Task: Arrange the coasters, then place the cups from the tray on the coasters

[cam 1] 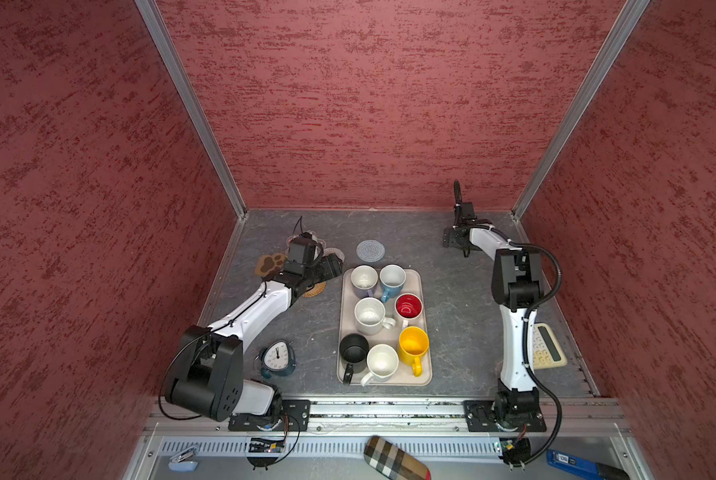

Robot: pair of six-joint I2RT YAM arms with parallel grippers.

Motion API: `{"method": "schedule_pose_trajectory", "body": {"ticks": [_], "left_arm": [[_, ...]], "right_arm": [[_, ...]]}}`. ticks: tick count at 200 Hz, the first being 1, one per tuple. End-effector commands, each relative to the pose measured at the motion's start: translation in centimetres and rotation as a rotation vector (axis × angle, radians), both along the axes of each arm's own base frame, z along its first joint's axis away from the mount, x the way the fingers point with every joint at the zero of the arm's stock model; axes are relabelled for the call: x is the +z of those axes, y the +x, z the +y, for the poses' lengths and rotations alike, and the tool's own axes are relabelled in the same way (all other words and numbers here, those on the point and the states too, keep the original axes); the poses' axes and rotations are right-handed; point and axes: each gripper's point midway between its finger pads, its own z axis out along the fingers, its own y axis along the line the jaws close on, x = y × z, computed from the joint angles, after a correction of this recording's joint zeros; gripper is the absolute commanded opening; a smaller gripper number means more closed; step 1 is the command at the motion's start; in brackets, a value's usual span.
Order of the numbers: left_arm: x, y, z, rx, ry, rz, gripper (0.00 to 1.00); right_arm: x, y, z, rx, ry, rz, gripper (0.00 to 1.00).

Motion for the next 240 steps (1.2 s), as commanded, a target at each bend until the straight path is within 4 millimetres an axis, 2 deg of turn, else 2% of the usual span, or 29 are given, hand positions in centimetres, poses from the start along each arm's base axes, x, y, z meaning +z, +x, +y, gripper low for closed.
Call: {"method": "schedule_pose_trajectory", "body": {"ticks": [1, 14, 38, 55, 102, 159, 205, 240], "left_arm": [[0.4, 0.9, 1.3, 0.034, 0.033, 0.033, 0.85], [0.3, 1.6, 1.7, 0.037, 0.049, 0.055, 0.83], [0.0, 3.0, 1.7, 0.034, 0.074, 0.084, 0.63], [-0.6, 4.0, 1.7, 0.032, 0.090, 0.116, 0.54], [-2.6, 6.3, 1.3, 0.015, 0.165, 0.200, 0.38], [-6.6, 9.1, 1.1, 0.023, 0.225, 0.301, 0.18], [-9.3, 11.3, 0.8, 0.016, 0.215, 0.353, 0.13], [-10.7, 12.8, 0.2, 0.004, 0.202, 0.384, 0.08]], "right_arm": [[3.2, -0.2, 1.1, 0.031, 0.053, -0.058, 0.99], [5.2, -0.1, 1.6, 0.040, 0.082, -0.108, 0.99], [8.4, -0.2, 3.3, 0.059, 0.184, -0.207, 0.99], [10.6, -0.5, 4.5, 0.073, 0.258, -0.276, 0.99], [15.0, -2.1, 7.2, 0.133, 0.351, -0.417, 0.99], [16.9, -3.8, 10.4, 0.211, 0.424, -0.483, 0.99], [17.9, -4.9, 11.6, 0.238, 0.474, -0.527, 0.99], [18.2, -4.9, 12.4, 0.261, 0.468, -0.536, 0.98]]}}
